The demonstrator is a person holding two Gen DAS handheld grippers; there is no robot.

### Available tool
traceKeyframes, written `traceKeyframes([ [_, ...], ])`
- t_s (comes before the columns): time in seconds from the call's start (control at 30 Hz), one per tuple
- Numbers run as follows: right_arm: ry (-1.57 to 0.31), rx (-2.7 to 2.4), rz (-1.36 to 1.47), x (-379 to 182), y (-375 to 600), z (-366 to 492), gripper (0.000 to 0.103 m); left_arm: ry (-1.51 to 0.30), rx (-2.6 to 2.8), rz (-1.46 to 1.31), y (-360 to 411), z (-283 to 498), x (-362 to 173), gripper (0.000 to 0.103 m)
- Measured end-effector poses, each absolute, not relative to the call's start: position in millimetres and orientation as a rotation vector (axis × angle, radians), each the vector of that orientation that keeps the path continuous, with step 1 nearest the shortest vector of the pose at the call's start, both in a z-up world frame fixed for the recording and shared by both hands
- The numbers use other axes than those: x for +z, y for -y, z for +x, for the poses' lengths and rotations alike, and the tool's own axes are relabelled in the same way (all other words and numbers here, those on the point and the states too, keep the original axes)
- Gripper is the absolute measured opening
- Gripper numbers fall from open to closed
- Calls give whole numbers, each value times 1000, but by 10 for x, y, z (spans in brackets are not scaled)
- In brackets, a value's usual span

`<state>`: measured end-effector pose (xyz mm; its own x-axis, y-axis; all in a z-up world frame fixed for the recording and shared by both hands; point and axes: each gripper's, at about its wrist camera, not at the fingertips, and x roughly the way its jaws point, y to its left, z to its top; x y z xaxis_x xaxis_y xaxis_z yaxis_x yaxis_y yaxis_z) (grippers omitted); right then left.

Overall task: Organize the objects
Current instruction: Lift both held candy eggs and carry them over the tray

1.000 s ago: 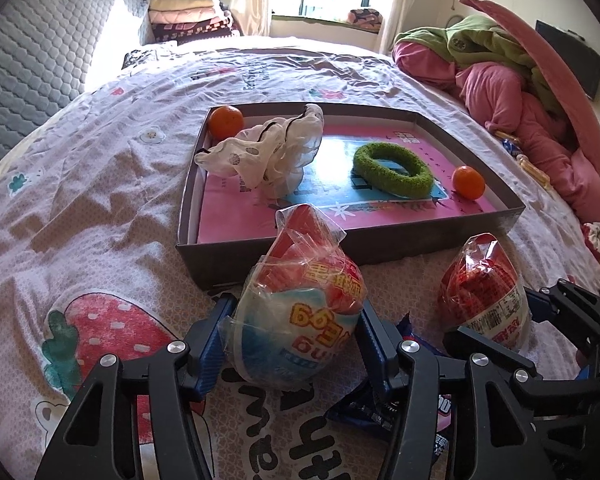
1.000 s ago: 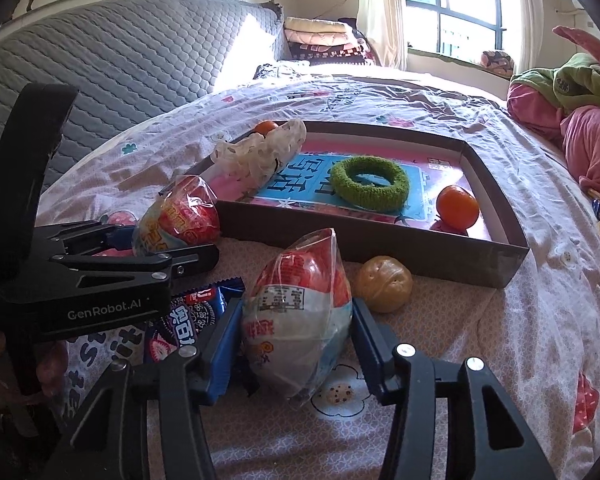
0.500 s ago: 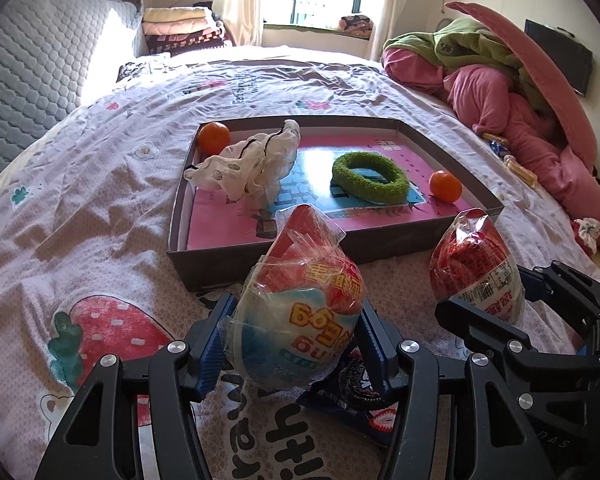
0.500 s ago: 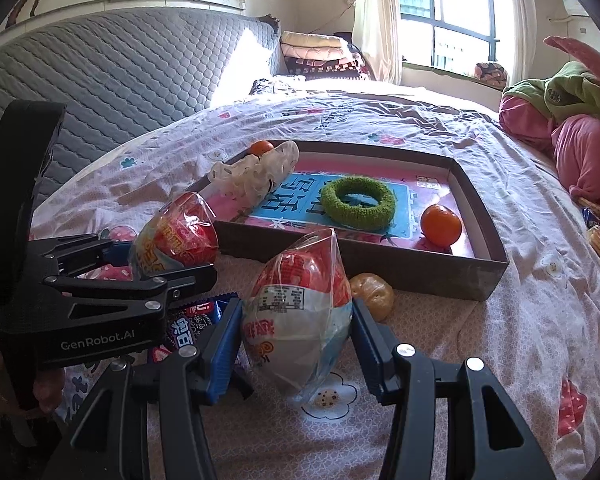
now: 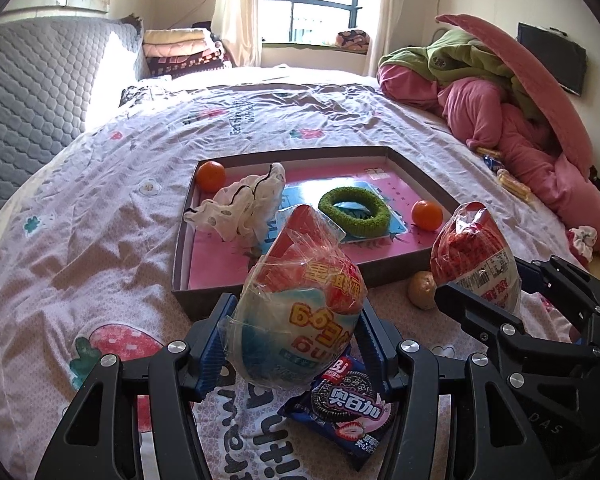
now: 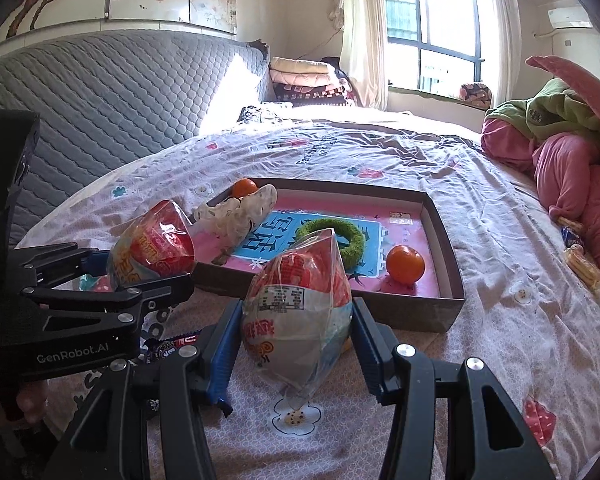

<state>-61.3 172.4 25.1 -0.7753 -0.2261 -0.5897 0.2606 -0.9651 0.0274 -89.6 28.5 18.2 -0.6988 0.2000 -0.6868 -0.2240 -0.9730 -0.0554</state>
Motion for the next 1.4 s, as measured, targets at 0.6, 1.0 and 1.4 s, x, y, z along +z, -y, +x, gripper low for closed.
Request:
traceKeyframes([
  [0.6,-93,-2790,825,426,-1836,-680,53,-16,2698,-1057,-300,-1053,269,60],
  [1.0,-114,-2800,793,490,-1846,-755,53,-13,2703,-1041,-293,-1146,324,60],
  [1.4,-135,-2807,753,583,-1838,-900,53,-12,2728,-1015,-248,-1246,426,60],
])
